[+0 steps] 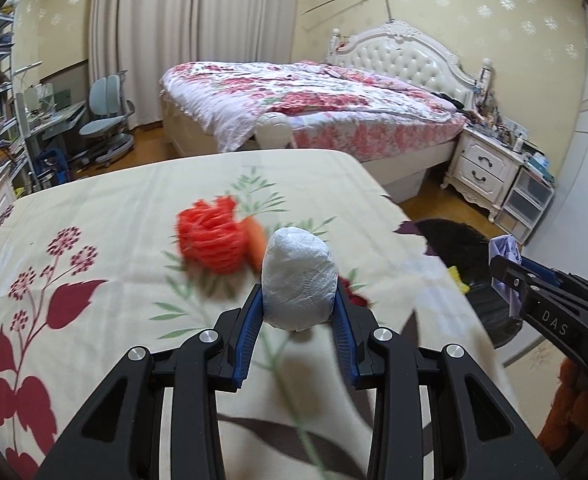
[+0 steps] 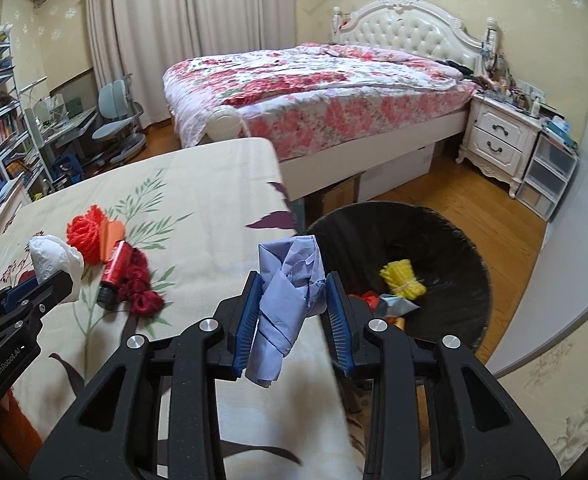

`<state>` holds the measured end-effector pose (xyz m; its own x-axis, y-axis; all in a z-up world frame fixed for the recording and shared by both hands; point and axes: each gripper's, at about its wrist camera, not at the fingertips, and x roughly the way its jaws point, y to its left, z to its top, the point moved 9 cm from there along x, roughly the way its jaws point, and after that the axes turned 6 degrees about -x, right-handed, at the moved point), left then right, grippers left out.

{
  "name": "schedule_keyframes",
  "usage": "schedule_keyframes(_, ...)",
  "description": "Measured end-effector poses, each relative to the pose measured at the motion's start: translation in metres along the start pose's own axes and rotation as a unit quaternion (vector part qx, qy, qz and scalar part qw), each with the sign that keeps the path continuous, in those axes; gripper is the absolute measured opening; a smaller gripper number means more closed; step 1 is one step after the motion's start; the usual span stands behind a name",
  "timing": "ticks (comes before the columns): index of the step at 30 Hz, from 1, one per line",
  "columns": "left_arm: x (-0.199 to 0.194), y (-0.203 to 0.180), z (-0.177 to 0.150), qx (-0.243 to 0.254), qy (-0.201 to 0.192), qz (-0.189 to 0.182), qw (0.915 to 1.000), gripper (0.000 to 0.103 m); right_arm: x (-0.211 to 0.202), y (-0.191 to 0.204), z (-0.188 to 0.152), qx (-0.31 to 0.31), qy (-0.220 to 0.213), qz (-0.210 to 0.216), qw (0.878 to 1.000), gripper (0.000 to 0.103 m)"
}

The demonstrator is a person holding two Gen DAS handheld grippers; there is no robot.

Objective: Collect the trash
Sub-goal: 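Carry the white bag and blue cloth over the bin and release both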

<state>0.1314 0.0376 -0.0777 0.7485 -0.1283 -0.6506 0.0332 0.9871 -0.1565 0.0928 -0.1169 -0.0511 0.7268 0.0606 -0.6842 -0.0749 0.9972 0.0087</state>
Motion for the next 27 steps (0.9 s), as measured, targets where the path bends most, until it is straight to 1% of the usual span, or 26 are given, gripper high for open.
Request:
schedule_keyframes(5,0.009,-0.035,0.005,0.022,-0.002,-0.015,0.9996,0.036,-0.002,-0.028,-0.002,0.016,-0.004,-0.021,1.000,0.032)
schedule_keyframes(13,0.028,-0.077,0.010,0.044,-0.001,-0.032,0.9985,0.036,0.005,-0.067,0.000,0.037,-0.008,-0.044,0.998,0.032)
schedule_keyframes(22,0.057,-0.123,0.016,0.074,0.005,-0.042,0.9964,0.036,0.024,-0.095,-0.003,0.051,0.001,-0.057,0.997,0.032)
schedule_keyframes(27,0.077,-0.142,0.015,0.084,0.017,-0.047,0.9952,0.036,0.031,-0.108,-0.003,0.058,0.002,-0.063,0.996,0.033)
